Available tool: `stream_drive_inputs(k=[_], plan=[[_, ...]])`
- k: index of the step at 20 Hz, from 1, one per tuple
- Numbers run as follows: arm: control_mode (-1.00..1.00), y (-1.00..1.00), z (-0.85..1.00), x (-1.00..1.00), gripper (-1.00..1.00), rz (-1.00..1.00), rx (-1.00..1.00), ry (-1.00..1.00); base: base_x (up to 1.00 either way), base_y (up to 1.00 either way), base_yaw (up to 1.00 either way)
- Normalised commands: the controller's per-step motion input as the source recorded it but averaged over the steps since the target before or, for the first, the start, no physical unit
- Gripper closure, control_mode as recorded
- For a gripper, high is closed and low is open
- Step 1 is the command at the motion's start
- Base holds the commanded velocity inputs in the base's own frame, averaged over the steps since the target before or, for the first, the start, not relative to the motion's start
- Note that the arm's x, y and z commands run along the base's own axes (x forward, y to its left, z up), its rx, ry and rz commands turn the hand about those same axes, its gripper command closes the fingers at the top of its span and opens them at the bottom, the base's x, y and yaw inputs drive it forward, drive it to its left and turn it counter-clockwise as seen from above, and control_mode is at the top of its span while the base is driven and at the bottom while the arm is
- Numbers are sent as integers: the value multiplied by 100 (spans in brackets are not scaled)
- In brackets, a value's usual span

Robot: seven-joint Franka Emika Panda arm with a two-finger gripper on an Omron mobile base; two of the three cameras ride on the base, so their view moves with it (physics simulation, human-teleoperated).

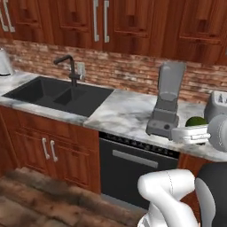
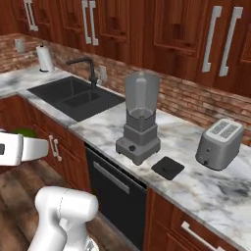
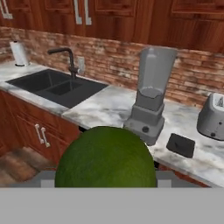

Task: Grab the lime and onion from the fridge, place them in the blender, close the lid, and turn on the blender to create a marinade.

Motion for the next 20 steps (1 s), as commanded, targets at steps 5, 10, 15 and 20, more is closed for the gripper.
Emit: stream_drive_inputs(k=[5,10,15,20], plan=[[100,0,0,0,100,0,0,0,81,-3,-42],[100,0,0,0,100,0,0,0,62,0,-45],[100,0,0,0,100,0,0,0,43,6,-40],[-100,6,48,66,100,-14,1,3,0,0,0]])
